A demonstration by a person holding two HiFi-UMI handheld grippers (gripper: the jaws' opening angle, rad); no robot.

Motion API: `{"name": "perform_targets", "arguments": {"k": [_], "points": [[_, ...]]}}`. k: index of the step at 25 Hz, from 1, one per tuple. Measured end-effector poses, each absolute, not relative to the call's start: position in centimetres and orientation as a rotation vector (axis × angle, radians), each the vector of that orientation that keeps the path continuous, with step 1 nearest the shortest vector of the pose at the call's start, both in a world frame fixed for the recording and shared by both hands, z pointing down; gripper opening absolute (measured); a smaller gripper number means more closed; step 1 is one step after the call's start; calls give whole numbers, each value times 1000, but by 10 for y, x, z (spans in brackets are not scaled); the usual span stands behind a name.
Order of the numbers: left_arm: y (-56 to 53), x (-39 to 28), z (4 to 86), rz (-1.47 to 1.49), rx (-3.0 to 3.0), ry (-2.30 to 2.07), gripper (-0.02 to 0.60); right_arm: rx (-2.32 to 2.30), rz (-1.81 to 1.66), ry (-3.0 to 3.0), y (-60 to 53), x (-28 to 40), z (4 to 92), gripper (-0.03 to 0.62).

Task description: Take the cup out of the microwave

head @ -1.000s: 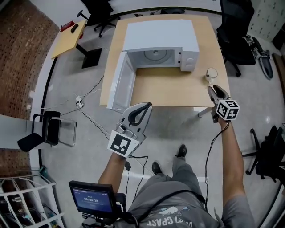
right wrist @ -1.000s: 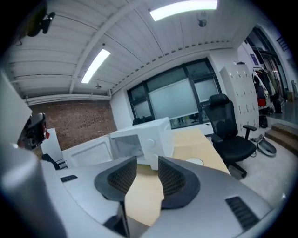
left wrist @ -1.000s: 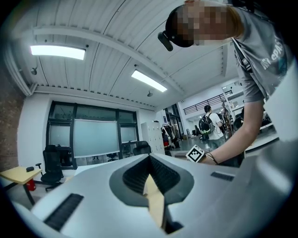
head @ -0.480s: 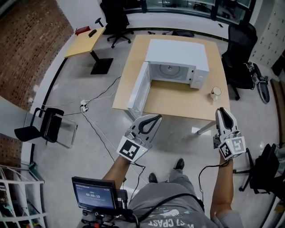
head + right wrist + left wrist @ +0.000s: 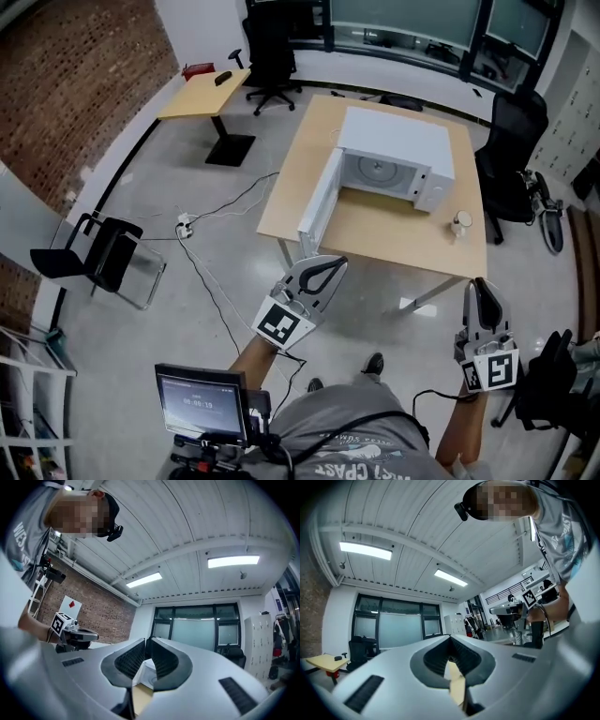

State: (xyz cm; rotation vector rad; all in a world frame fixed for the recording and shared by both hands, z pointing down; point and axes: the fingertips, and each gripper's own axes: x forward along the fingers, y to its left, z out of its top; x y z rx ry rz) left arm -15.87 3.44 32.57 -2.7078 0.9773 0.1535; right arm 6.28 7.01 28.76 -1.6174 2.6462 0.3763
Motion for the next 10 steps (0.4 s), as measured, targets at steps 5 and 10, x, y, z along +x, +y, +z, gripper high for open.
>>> {"name": "perform_targets", "arguments": {"k": [5, 10], "points": [[50, -181, 327, 156, -2715, 991, 26, -1634, 451, 2677, 97, 35, 282, 52], [70, -199, 321, 143, -2789, 1015, 26, -1659, 459, 2682, 122, 14, 281, 52]]}}
